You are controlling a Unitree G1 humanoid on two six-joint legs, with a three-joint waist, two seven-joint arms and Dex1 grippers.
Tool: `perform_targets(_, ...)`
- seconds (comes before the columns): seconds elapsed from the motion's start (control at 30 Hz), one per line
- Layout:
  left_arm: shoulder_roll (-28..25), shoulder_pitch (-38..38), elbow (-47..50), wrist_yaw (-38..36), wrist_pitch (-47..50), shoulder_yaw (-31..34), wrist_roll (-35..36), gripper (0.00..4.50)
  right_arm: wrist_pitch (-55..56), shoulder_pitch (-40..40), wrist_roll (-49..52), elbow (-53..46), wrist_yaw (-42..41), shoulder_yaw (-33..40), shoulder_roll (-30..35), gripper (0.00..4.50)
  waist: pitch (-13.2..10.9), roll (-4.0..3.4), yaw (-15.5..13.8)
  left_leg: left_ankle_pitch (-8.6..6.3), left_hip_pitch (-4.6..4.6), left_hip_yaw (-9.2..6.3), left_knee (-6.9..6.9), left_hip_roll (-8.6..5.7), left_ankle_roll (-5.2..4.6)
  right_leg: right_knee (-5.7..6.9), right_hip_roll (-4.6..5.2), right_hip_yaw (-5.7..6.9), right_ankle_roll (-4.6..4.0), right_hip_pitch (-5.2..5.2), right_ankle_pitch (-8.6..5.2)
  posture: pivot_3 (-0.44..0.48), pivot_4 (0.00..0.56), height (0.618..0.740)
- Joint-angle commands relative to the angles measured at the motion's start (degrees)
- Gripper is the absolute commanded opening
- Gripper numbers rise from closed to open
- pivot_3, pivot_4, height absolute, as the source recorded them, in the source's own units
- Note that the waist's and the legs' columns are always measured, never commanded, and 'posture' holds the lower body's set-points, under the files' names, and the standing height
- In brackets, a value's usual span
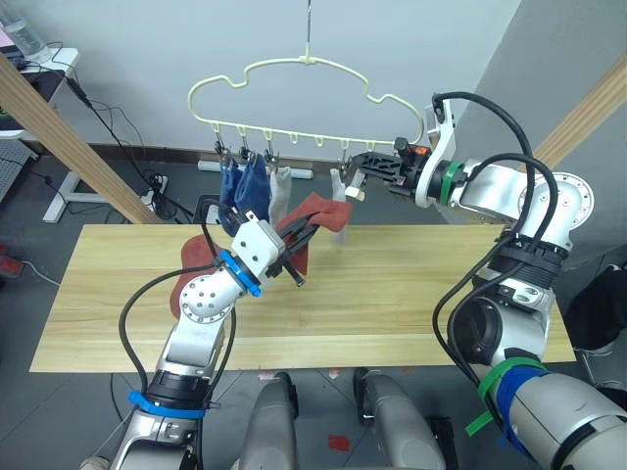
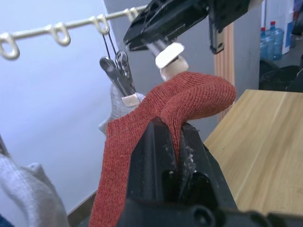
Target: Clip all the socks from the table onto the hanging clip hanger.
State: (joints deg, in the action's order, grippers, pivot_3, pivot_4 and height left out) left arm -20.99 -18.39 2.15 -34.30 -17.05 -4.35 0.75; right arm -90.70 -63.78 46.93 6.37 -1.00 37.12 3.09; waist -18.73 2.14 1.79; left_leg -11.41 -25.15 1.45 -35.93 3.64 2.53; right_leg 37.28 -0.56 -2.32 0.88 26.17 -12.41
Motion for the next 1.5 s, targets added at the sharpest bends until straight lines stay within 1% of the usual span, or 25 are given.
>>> perform_targets(0.03,0.1,-0.3,1.1,0.8,-1.7,-0.6,-0.5,0.02,-1.8,0.6,-0.6,0.0,2.1,1.4,-0.2,0.00,0.0,0.00,0.0,0.00,-0.02,0.00,0.00,0.00,-0.01,-0.04,0.00,0.00,0.01,0.00,0.00,-0.067,0.340,0.740)
perform_targets(0.57,1.9,-4.1,-2.7,4.3,-2.1,-0.8,-2.0,0.02,-1.8,0.9,2.7,-0.4,6.1,1.8,-2.2,0.00,0.0,0.00,0.0,-0.03,-0.11,-0.01,0.00,0.00,-0.06,-0.16,0.00,0.02,0.04,0.00,0.03,-0.066,0.345,0.740)
perform_targets(0.87,2.2,-4.9,-3.4,5.6,-2.3,-1.5,-2.4,0.02,-1.8,1.0,5.1,-0.1,8.3,2.0,-2.8,0.00,0.0,0.00,0.0,-0.05,-0.14,-0.02,0.00,0.01,-0.08,-0.18,0.00,0.03,0.05,0.01,0.03,-0.062,0.347,0.740)
perform_targets(1.1,2.9,-4.0,-1.0,4.1,-2.7,-1.8,0.4,0.02,-1.8,1.8,4.4,-0.5,8.0,0.5,-2.3,0.00,0.0,0.00,0.0,-0.05,-0.15,-0.02,0.00,0.01,-0.09,-0.20,0.00,0.03,0.05,0.01,0.03,-0.052,0.347,0.740)
perform_targets(1.4,2.6,-4.0,-1.0,4.1,-2.1,-1.6,0.0,0.02,-1.8,1.7,5.1,-0.3,7.6,0.8,-2.4,0.00,0.0,0.00,0.0,-0.05,-0.16,-0.02,-0.01,0.01,-0.09,-0.19,-0.01,0.03,0.05,0.01,0.03,-0.051,0.344,0.740)
perform_targets(1.5,2.6,-4.1,-1.1,4.1,-2.0,-1.6,-0.2,0.00,-1.8,1.8,5.3,-0.4,7.6,0.9,-2.5,0.84,0.0,0.00,0.0,-0.05,-0.16,-0.02,0.00,0.01,-0.09,-0.20,-0.01,0.03,0.05,0.01,0.03,-0.052,0.344,0.740)
